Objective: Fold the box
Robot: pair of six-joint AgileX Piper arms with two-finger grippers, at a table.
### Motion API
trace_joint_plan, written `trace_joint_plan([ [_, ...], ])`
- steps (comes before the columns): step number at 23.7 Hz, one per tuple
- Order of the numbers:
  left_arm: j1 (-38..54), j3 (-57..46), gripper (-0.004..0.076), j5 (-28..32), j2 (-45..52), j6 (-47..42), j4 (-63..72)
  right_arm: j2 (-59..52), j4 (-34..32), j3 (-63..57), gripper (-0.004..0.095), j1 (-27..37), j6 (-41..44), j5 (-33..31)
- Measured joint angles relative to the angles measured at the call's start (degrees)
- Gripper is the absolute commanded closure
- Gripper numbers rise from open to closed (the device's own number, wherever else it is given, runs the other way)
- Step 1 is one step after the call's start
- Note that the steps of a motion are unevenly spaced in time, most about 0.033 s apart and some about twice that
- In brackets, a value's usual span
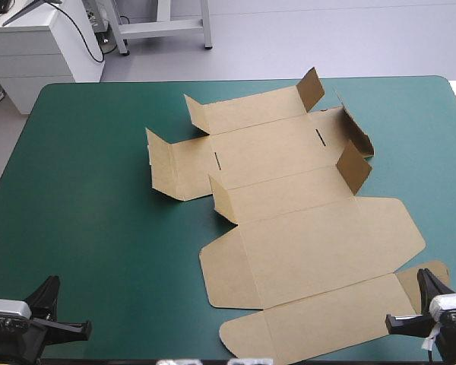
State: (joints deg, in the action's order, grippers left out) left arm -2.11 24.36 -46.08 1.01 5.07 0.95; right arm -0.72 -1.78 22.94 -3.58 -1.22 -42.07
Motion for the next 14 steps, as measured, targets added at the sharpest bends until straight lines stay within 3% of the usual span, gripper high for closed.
trace_joint_plan([
  [7,0.00,0.00,0.0731,0.00,0.00,0.00,0.00,0.00,0.00,0.00,0.0923,0.00,-0.25,0.08],
  [14,0.00,0.00,0.0731,0.00,0.00,-0.25,0.00,2.43,0.01,0.93,0.0923,0.00,-0.77,4.35],
])
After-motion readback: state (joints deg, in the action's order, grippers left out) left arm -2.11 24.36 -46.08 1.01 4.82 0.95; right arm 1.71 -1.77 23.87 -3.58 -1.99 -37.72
